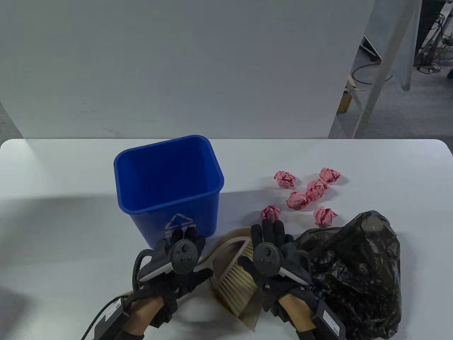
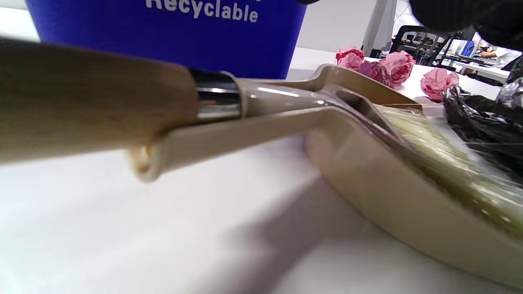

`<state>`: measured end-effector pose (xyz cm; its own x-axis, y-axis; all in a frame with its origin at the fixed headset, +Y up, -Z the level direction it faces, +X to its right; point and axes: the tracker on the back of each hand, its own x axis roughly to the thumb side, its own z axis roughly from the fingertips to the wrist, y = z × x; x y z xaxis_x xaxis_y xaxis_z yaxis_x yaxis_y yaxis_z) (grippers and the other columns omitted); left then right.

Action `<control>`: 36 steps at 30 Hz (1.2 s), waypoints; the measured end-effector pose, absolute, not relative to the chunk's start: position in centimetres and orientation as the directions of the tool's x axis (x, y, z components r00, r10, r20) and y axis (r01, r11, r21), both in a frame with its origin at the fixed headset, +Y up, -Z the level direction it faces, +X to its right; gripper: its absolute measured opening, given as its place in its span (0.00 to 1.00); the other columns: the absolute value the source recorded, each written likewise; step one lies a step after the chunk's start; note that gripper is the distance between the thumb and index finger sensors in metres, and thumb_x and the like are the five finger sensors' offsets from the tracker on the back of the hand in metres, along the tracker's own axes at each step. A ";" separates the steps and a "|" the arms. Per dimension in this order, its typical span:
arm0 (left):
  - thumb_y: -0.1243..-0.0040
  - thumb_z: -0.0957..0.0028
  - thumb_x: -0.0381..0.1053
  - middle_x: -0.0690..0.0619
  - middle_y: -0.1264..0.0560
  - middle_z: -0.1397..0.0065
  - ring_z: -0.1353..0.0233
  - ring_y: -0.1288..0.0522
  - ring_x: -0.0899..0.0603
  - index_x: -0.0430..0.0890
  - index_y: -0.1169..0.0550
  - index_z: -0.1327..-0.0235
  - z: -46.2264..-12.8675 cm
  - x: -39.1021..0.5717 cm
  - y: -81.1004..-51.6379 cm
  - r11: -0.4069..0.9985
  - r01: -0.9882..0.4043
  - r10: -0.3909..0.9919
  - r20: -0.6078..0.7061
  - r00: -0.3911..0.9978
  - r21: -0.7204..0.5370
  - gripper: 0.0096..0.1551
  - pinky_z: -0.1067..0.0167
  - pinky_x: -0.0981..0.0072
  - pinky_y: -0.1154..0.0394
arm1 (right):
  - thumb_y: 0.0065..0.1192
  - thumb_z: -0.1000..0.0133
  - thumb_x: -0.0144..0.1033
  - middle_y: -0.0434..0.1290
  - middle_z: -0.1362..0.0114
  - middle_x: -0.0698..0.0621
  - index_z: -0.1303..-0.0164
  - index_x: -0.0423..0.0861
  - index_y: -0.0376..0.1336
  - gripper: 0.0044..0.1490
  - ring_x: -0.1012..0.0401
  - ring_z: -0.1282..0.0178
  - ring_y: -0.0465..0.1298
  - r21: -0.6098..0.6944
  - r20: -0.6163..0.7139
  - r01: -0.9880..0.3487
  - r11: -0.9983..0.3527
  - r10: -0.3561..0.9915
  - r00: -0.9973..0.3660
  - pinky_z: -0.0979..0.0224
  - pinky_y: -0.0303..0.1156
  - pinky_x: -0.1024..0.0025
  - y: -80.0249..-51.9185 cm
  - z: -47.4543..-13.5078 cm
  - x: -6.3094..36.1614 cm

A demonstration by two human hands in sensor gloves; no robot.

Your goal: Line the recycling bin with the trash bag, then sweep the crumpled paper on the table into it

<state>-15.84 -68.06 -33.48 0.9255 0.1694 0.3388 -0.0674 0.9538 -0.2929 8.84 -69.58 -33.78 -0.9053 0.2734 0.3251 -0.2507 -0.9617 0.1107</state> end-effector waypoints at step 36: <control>0.56 0.44 0.75 0.42 0.60 0.08 0.12 0.57 0.27 0.50 0.53 0.12 -33.4 -16.0 -67.8 0.953 -0.073 0.175 0.337 0.925 -0.294 0.54 0.24 0.21 0.53 | 0.42 0.36 0.61 0.17 0.23 0.20 0.22 0.26 0.22 0.64 0.23 0.27 0.27 -0.013 -0.244 -0.429 -0.903 0.419 -0.875 0.31 0.34 0.21 -66.5 -34.0 21.6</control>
